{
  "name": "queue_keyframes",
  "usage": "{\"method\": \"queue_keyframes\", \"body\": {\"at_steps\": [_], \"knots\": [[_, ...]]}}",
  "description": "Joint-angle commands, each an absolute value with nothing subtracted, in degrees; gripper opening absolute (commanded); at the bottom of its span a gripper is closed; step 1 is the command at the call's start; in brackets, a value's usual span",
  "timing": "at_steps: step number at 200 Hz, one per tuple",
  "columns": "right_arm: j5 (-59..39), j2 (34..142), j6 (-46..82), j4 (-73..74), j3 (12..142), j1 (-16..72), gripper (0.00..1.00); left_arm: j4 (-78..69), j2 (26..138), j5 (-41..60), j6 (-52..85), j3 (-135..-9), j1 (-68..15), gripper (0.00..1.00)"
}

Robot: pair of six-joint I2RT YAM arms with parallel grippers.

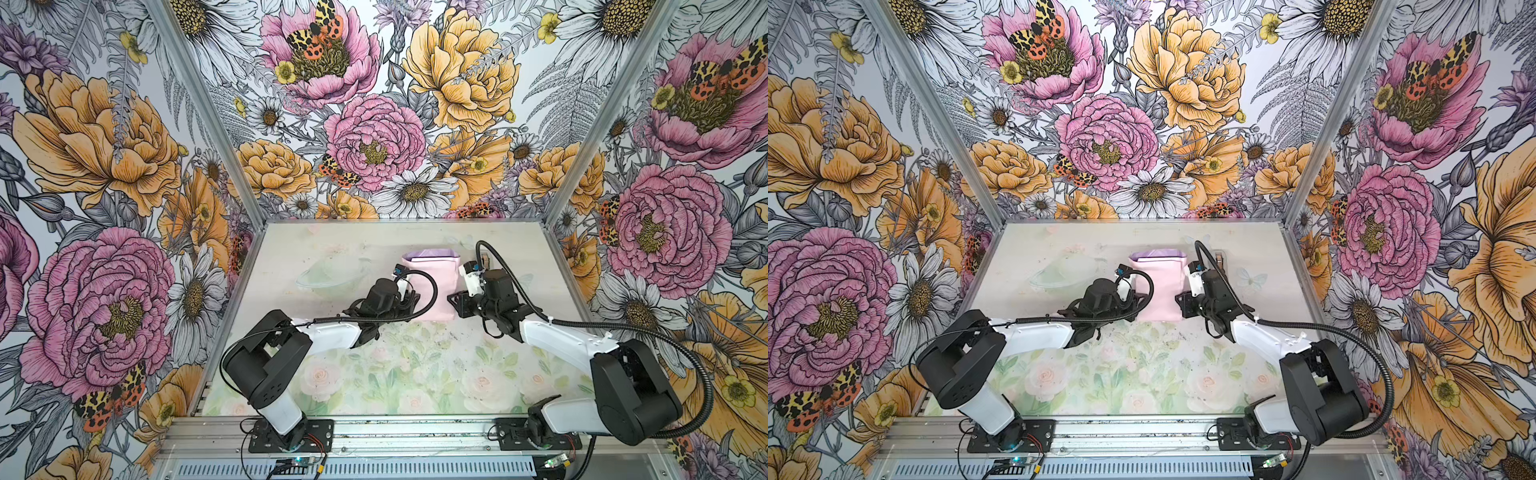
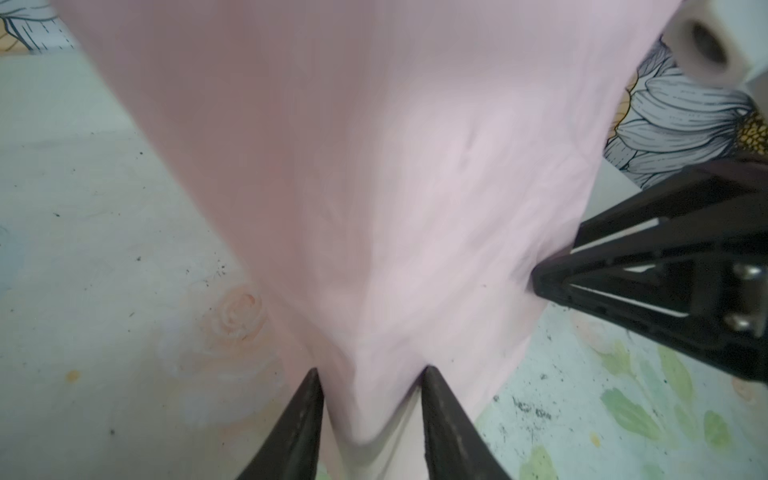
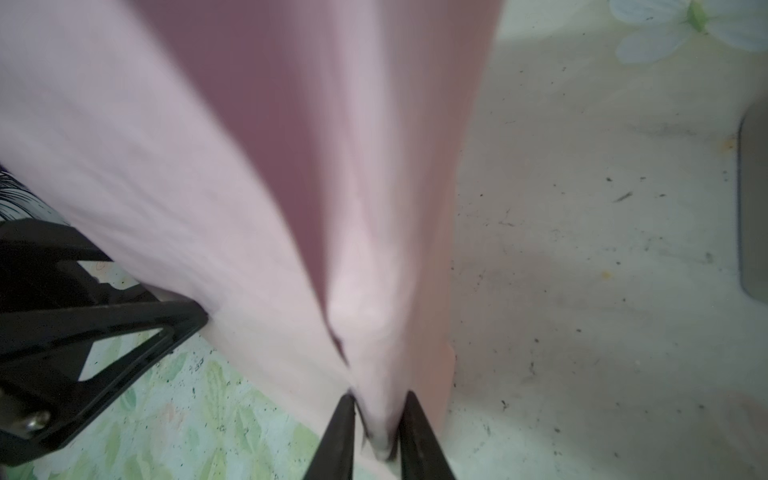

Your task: Wrap the gift box in paper

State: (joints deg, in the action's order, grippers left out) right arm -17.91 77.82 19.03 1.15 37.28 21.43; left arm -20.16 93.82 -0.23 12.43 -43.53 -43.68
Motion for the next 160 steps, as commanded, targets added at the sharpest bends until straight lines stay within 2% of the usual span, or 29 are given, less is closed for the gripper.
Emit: {"method": "queue_keyframes", "body": {"at_steps": [1, 20, 49, 70, 85, 126, 160], "knots": [[-20.5, 73.8, 21.0, 5.8, 34.0, 23.4, 0.21, -23.3, 91.9, 0.5, 11.9, -39.9, -46.3, 0.41], [-20.0, 70.0, 22.4, 5.3, 30.7, 23.6, 0.25, -23.2, 89.9, -1.0, 13.3, -36.8, -46.9, 0.48], [-17.6, 61.2, 23.3, 0.5, 27.9, 23.6, 0.45, -22.5, 85.7, -2.6, 16.1, -34.0, -47.2, 0.68], [-16.4, 56.9, 23.4, -1.5, 27.4, 23.4, 0.5, -21.7, 83.6, -2.7, 17.4, -33.5, -47.2, 0.76], [-16.4, 57.1, 23.2, -1.2, 27.8, 23.4, 0.52, -21.5, 83.1, -1.8, 18.5, -33.7, -46.7, 0.78], [-18.6, 65.1, 22.9, 2.2, 31.3, 23.4, 0.52, -22.8, 85.9, -0.5, 19.6, -35.4, -45.7, 0.76], [-18.2, 68.4, 22.4, 2.8, 31.8, 23.2, 0.47, -24.1, 88.9, 2.2, 21.3, -36.1, -44.0, 0.73]]}}
